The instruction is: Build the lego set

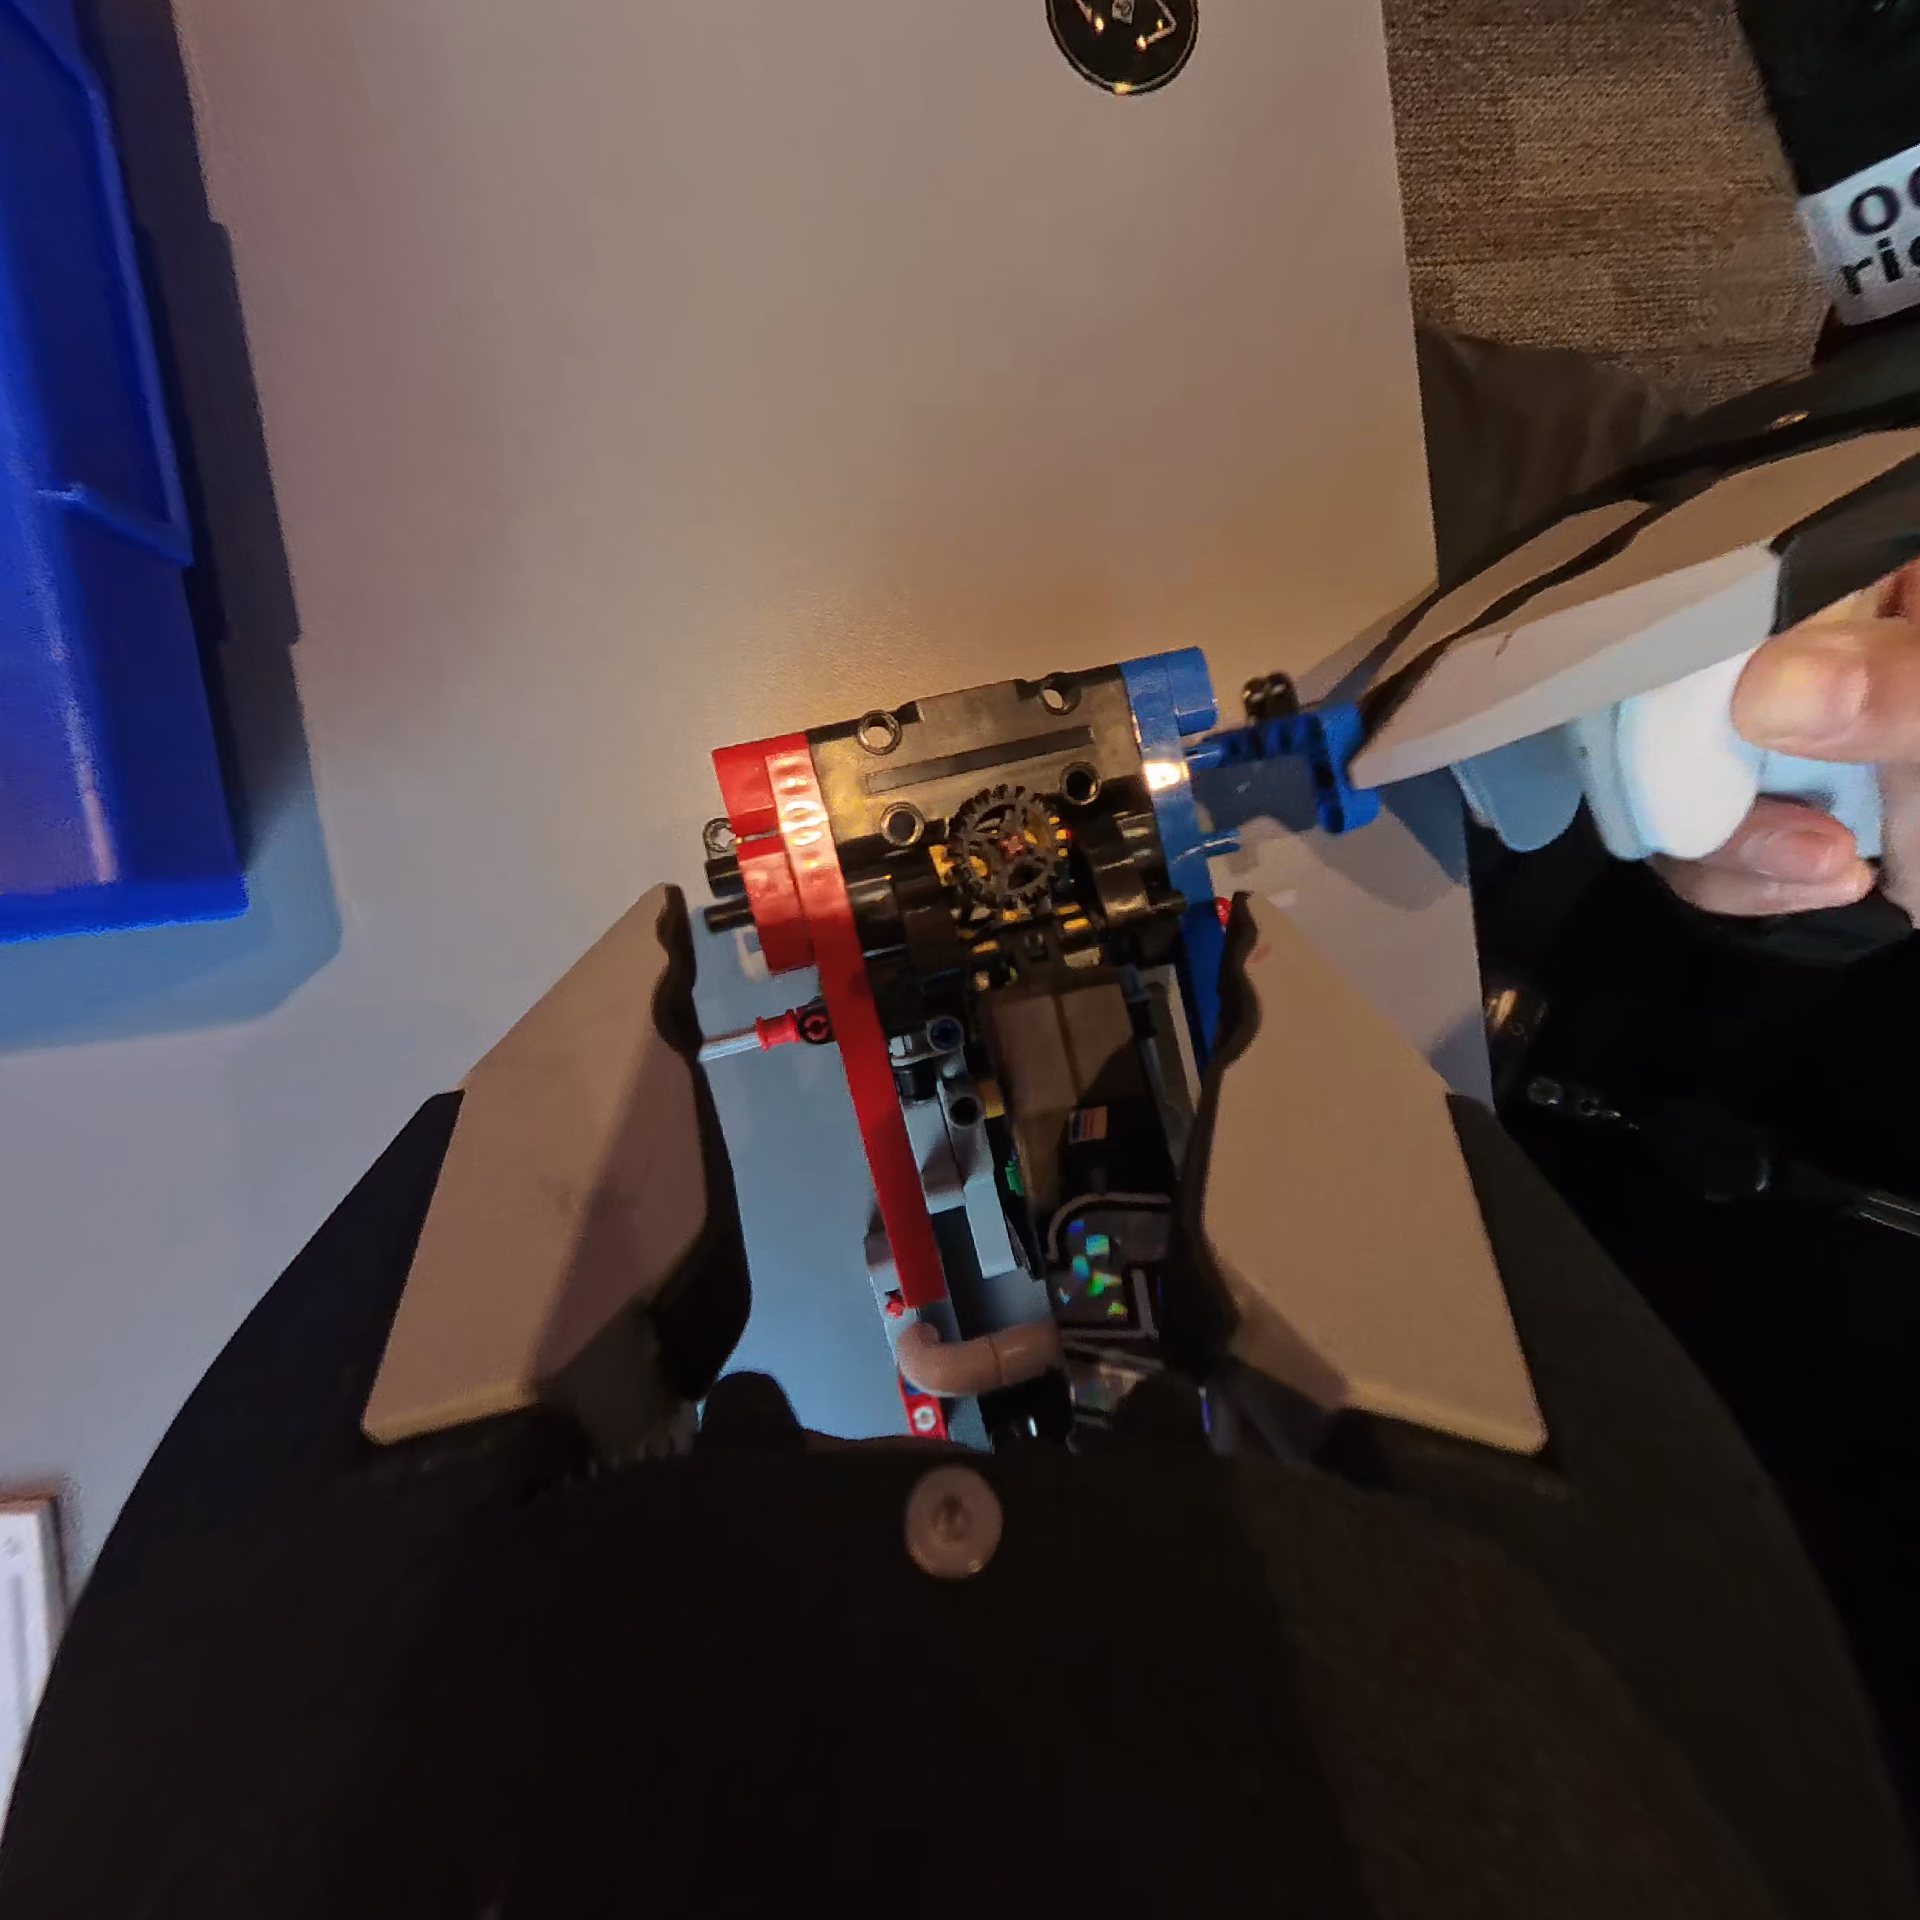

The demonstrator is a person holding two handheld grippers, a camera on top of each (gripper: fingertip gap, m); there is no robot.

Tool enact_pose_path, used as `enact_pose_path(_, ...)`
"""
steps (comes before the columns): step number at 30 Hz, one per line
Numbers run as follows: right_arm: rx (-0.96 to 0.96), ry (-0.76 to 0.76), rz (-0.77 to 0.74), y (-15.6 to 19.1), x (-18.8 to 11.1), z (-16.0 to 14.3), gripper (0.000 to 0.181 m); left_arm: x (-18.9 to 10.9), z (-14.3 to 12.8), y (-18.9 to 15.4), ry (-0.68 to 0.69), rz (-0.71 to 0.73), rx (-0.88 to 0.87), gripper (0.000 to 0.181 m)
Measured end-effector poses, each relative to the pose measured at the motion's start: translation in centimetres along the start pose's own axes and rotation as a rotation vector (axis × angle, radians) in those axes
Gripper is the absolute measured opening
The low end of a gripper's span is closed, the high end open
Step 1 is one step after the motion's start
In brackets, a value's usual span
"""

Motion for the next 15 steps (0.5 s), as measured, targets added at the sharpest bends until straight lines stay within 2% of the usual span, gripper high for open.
enact_pose_path(3, -0.043, 0.01, 0.02, 0.3, -1.0, 0.8, 0.002, -1.1, 0.3, 0.5, -0.025, 0.038, 0.009, 0.098)
enact_pose_path(7, -0.123, 0.172, 0.061, 0.7, -1.3, 1.0, 0.003, -3.2, 1.0, 0.4, -0.08, 0.091, 0.063, 0.097)
enact_pose_path(9, -0.143, 0.248, 0.074, 0.7, -1.4, 1.1, 0.003, -4.3, 1.5, -0.9, -0.118, 0.064, 0.1, 0.09)
enact_pose_path(11, -0.075, 0.298, 0.145, 1.6, -1.4, 1.4, 0.003, -4.8, 1.9, -3.3, -0.158, 0.003, 0.148, 0.084)
enact_pose_path(13, -0.011, 0.358, 0.205, 2.5, -1.3, 1.5, 0.003, -4.7, 1.7, -5.7, -0.173, -0.042, 0.215, 0.078)
enact_pose_path(15, 0.019, 0.423, 0.25, 3.4, -1.2, 1.5, 0.003, -4.2, 1.5, -7.2, -0.185, -0.021, 0.256, 0.074)
Point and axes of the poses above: each gripper's, where its closed fingertips meet, x out along the fingers, z out of its top, y = z × x across the jaws, the point moved 5 cm from there along -x, back along the fingers, and after that the axes turned 5 degrees about -y, right-handed, at the moved point
